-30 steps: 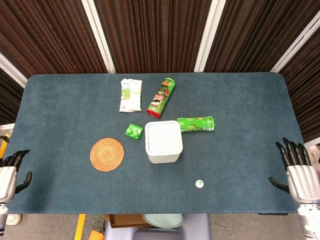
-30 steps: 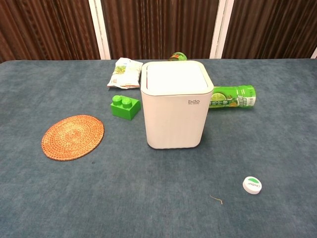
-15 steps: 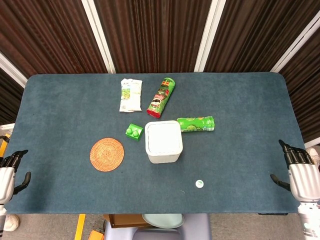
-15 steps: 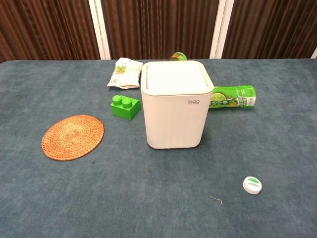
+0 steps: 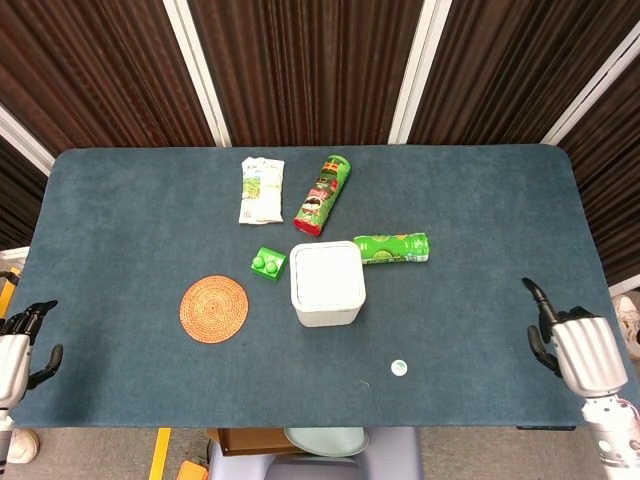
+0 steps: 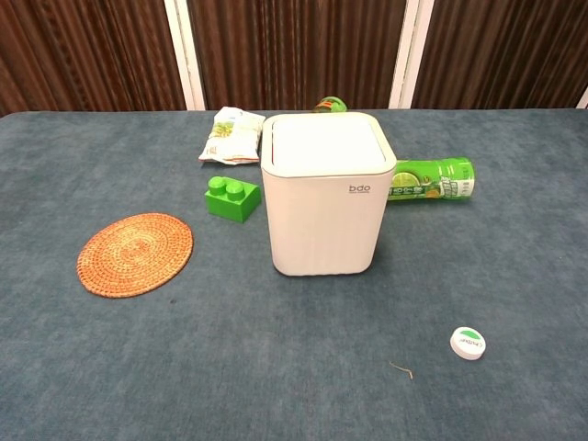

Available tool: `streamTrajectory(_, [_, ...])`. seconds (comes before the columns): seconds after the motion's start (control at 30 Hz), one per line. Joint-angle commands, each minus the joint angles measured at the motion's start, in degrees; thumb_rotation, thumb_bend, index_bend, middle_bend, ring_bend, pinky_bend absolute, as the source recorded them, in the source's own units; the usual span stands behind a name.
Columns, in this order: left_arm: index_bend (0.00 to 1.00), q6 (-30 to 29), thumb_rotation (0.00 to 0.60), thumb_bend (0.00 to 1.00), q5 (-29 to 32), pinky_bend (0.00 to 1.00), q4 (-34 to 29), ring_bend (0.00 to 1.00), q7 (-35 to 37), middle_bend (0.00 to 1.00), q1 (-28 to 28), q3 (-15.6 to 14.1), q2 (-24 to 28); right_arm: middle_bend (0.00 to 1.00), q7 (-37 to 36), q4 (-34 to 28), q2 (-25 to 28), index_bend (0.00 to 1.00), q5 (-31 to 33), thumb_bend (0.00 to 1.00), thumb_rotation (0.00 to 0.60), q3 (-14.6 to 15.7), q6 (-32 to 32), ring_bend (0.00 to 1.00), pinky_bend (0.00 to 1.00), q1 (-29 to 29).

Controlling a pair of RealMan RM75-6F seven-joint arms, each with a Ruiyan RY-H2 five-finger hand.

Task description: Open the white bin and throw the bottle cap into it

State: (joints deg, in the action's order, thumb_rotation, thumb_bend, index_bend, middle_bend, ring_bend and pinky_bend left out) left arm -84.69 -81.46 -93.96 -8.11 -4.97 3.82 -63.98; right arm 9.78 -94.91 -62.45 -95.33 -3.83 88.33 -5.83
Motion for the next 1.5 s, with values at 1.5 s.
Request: streamTrajectory(1.5, [0.19, 0.9, 0.600, 0.43, 0.6, 0.39, -0.9, 0.26, 2.5, 0.23, -0.1, -0.1, 1.4, 0.87, 24.2, -20.9, -3.0, 0.37, 43.8, 0.77, 0.600, -6.1, -39.0, 0.88, 0.77, -40.7])
